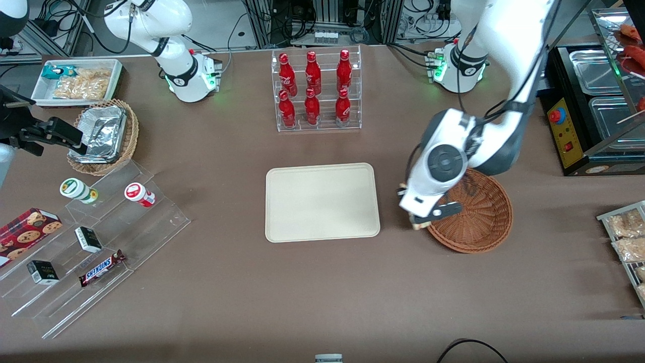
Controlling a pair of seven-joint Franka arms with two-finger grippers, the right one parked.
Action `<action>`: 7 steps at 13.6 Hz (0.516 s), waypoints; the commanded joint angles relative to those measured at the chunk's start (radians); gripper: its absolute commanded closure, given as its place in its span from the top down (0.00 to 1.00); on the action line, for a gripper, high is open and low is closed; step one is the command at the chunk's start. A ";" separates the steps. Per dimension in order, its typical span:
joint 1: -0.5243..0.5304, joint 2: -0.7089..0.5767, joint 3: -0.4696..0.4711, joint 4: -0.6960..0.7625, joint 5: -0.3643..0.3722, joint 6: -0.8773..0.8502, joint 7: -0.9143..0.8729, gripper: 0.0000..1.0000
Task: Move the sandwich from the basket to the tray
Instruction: 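Lift the sandwich and carry it over the cream tray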
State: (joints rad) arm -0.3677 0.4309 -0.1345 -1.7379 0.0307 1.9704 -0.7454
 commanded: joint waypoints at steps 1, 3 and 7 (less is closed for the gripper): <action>-0.066 0.097 0.010 0.142 -0.021 -0.022 -0.032 0.07; -0.124 0.158 0.010 0.211 -0.021 -0.018 -0.060 0.07; -0.192 0.253 0.010 0.323 -0.021 -0.015 -0.072 0.05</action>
State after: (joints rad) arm -0.5238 0.6280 -0.1352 -1.4951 0.0167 1.9710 -0.7976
